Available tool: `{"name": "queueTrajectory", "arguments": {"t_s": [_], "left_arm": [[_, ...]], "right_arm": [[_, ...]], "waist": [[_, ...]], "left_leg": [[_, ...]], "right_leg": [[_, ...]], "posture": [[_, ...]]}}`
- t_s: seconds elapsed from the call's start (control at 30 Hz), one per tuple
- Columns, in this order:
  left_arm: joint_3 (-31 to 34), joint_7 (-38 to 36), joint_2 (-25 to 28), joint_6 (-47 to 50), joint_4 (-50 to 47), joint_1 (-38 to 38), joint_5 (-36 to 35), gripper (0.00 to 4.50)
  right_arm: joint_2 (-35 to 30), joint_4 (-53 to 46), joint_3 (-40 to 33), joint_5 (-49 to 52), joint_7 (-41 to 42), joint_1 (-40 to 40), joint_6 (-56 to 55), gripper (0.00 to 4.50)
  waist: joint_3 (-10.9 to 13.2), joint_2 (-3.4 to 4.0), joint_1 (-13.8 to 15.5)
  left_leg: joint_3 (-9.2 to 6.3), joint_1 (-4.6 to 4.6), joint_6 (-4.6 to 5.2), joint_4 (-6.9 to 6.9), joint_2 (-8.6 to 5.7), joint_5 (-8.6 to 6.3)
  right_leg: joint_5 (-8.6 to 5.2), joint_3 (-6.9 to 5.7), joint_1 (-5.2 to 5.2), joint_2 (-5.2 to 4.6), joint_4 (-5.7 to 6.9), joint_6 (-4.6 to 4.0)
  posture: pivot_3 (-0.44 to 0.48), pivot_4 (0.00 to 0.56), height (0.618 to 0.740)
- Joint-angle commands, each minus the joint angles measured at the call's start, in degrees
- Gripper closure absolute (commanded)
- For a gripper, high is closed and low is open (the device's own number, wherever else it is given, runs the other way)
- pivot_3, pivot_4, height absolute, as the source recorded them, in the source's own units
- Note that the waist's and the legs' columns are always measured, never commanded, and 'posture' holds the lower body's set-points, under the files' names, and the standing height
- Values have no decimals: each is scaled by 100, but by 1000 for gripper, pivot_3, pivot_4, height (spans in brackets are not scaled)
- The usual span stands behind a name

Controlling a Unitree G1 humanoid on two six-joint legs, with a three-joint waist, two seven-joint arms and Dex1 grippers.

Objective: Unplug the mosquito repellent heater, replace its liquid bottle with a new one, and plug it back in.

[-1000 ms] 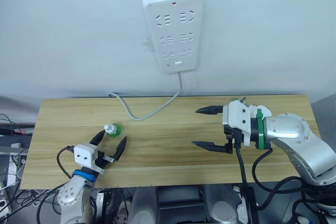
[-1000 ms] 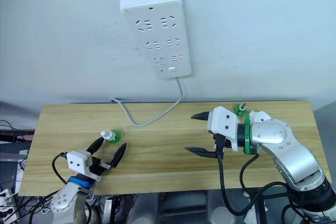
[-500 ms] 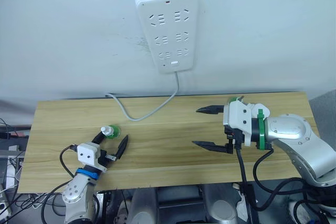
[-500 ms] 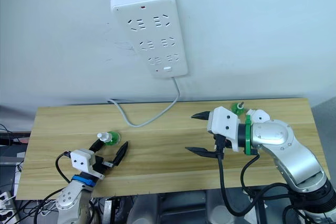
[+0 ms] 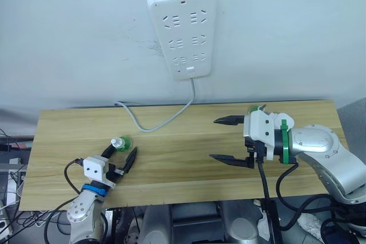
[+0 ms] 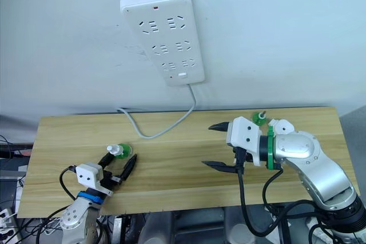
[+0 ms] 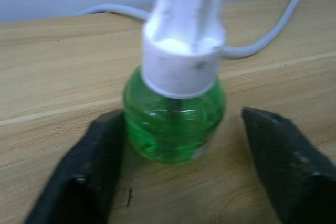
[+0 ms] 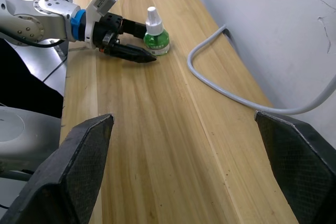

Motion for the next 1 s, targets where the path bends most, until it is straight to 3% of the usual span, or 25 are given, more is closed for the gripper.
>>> {"name": "queueTrajectory", "arguments": {"t_s": [0.03, 0.07, 0.63, 1.0], "left_arm": [[-6, -14, 6, -11, 15, 188, -67, 2189], [-10, -13, 8, -24, 19, 185, -66, 2346], [-32, -70, -42, -234, -9, 105, -147, 2350], [-247, -341, 233, 102, -769, 308, -228, 2350]], "right_arm": [[-54, -265, -121, 88, 31, 40, -85, 0], [-54, -259, -117, 87, 30, 38, -88, 0], [-9, -115, -34, -25, 11, 8, -208, 0], [187, 160, 107, -180, 35, -89, -502, 0]], "waist": [[0, 0, 1], [1, 1, 1], [3, 1, 2], [7, 0, 15]], "left_leg": [[0, 0, 0, -1, 0, 0], [0, 0, 0, -1, 0, 0], [-1, -3, -1, -12, 1, 0], [-1, -5, -15, -39, 2, 8]], "right_leg": [[0, 0, 0, 0, -2, 0], [0, 0, 0, 0, -2, 0], [0, -4, 0, 0, -19, 0], [1, -11, -2, -1, -41, 1]], "posture": [[-201, 496, 740], [-201, 496, 740], [-192, 488, 740], [-148, 477, 740]]}}
